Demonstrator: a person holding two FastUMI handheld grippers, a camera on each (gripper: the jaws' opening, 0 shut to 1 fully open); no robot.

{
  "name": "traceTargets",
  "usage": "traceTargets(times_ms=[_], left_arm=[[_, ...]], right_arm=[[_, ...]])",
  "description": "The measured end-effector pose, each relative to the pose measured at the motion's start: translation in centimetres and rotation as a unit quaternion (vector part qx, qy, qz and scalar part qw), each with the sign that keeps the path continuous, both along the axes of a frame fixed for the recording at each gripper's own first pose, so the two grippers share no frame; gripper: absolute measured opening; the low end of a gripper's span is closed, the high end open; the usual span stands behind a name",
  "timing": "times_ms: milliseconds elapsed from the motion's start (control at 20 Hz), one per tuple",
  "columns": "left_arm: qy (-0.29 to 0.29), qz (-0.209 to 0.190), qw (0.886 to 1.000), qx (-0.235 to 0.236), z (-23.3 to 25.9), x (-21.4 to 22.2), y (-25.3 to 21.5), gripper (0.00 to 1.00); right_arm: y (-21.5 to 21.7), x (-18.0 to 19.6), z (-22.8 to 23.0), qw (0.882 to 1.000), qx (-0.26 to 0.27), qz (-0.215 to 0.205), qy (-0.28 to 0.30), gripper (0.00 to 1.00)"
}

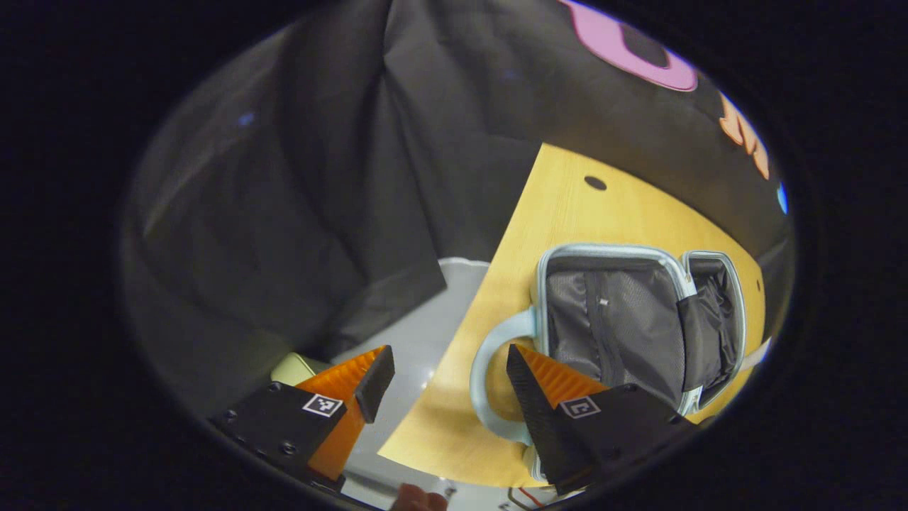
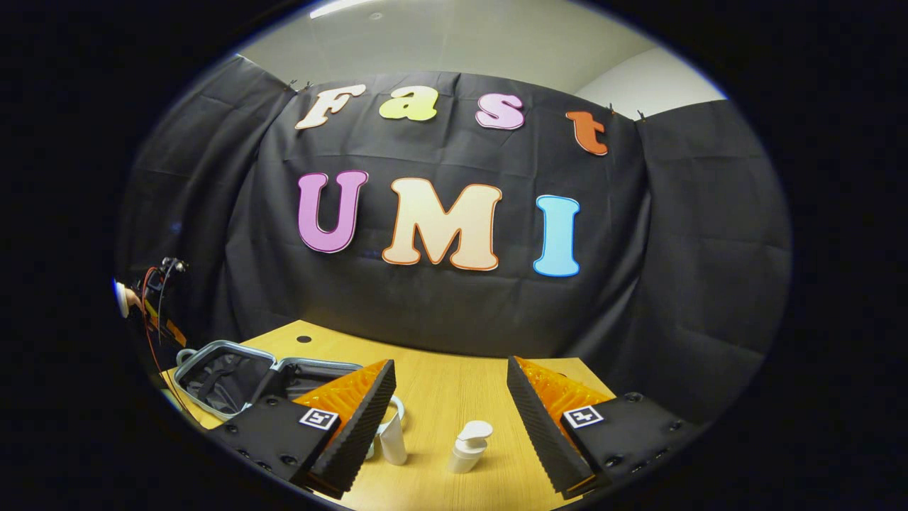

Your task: First open the suitcase, pack the skin care products into it, and then close the suitcase.

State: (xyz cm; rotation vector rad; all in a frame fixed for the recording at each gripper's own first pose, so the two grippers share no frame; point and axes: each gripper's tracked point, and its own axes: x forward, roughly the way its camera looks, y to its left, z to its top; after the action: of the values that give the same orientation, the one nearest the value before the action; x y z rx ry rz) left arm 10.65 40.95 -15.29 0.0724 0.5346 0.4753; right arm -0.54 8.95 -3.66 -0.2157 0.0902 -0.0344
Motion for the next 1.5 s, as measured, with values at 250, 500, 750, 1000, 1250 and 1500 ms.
traceTargets(times_ms=[250, 500, 750, 1000, 1250, 1500], left_arm=[[-0.130, -0.090, 0.980, 0.123, 9.3, -2.0, -12.6, 0.94], [-0.231, -0.199, 0.949, 0.086, 9.8, -3.3, -33.3, 0.94], [-0.278, -0.326, 0.903, 0.023, 5.2, -0.3, -50.0, 0.98], [-0.236, -0.349, 0.907, 0.020, -2.4, 2.5, -56.6, 0.96], [-0.215, -0.324, 0.921, 0.007, -8.6, 6.4, -58.5, 0.95], [-0.227, -0.277, 0.934, 0.002, -11.5, 9.3, -58.0, 0.92]], right_arm=[[-2.1, -0.1, -1.6, 1.000, 0.016, 0.005, 0.016, 0.99], [-3.2, 0.5, -5.2, 0.997, 0.052, 0.035, 0.054, 0.99], [-4.5, 2.0, -9.6, 0.992, 0.052, 0.075, 0.092, 1.00], [-6.1, 3.1, -13.8, 0.985, 0.053, 0.112, 0.119, 0.99], [-7.2, 3.4, -18.7, 0.977, 0.046, 0.142, 0.152, 0.99], [-7.9, 3.2, -21.7, 0.971, 0.044, 0.159, 0.176, 0.99]])
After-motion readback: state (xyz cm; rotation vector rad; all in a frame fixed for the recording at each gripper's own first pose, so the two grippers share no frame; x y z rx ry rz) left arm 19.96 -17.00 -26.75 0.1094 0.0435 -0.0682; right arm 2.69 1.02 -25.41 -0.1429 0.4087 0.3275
